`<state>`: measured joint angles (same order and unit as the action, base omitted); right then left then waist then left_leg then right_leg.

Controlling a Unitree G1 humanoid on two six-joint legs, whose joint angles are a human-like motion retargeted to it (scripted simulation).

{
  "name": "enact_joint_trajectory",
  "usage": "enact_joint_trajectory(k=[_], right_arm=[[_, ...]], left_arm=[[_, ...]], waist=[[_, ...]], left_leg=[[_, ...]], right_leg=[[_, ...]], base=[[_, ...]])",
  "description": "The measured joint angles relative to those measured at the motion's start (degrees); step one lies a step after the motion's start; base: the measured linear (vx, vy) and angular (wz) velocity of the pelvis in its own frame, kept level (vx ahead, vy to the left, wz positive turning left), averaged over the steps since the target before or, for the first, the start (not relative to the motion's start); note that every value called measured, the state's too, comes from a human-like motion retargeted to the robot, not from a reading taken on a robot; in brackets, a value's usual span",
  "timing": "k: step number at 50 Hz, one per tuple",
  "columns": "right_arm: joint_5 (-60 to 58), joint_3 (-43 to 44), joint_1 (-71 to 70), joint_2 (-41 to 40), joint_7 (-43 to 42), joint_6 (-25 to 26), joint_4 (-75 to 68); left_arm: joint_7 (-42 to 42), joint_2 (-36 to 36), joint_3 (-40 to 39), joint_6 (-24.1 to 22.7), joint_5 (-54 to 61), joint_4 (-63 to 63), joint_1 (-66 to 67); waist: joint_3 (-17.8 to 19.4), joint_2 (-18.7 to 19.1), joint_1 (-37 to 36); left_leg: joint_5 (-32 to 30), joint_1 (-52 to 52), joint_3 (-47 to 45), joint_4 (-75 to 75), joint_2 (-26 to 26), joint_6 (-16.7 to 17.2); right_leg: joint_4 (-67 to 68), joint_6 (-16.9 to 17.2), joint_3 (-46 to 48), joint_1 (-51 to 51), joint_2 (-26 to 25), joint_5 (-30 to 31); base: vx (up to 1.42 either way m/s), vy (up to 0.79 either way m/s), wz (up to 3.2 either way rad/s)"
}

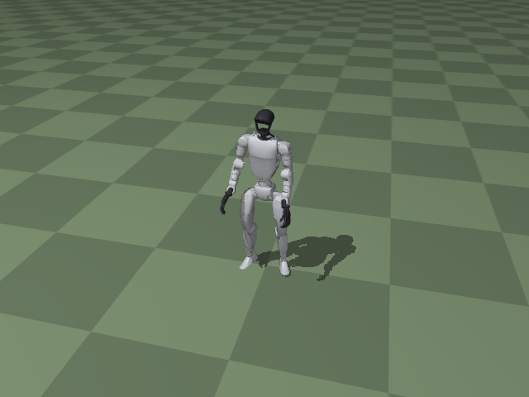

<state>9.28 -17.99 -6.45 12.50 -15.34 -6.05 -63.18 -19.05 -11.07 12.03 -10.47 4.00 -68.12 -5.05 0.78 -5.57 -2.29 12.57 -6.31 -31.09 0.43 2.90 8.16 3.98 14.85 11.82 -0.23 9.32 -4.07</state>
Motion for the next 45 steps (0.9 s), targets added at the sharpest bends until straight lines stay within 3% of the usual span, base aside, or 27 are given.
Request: enact_joint_trajectory(k=[13, 25, 33, 45], right_arm=[[3.39, 1.15, 2.68, -0.86, -0.86, 0.27, -6.06], [0.63, 0.27, -0.22, -1.63, -3.24, -1.19, -1.00], [-0.34, 1.91, -0.77, -0.80, -2.69, -1.18, 3.57], [-1.18, 0.58, 0.97, 0.25, -0.80, 1.64, -5.59]], left_arm=[[-1.00, -1.02, 2.96, -1.35, 0.10, 3.21, -4.17], [-3.66, -1.84, -4.04, -0.61, -0.62, 1.08, 1.16], [-3.26, -1.10, -4.07, -0.35, 1.99, -0.97, 2.79], [1.10, -0.57, -2.54, 0.28, 0.05, 2.28, -1.15]], waist=[[0.40, -0.32, -6.01], [0.43, -0.70, -0.93], [0.29, -0.04, 0.59], [0.78, 0.93, -1.21]], left_leg=[[-0.54, 0.65, 1.17, -0.50, -0.33, -0.25], [0.05, -0.70, -0.07, 0.08, 0.44, 0.02], [0.18, -1.43, -2.24, 0.01, 1.14, -0.13], [0.00, -0.66, 0.38, 0.37, 0.20, 0.20]], right_leg=[[0.22, 0.15, 0.86, -0.36, 0.28, 0.11], [0.12, -0.35, -0.12, 0.57, -0.44, 0.27], [-0.13, 0.15, -1.96, 0.13, -1.59, 0.89], [0.60, -0.23, 0.09, 0.68, -0.05, 0.15]], base=[[0.00, 0.00, 0.03], [0.00, -0.01, -0.10], [-0.01, -0.02, -0.23], [-0.01, 0.02, 0.18]])
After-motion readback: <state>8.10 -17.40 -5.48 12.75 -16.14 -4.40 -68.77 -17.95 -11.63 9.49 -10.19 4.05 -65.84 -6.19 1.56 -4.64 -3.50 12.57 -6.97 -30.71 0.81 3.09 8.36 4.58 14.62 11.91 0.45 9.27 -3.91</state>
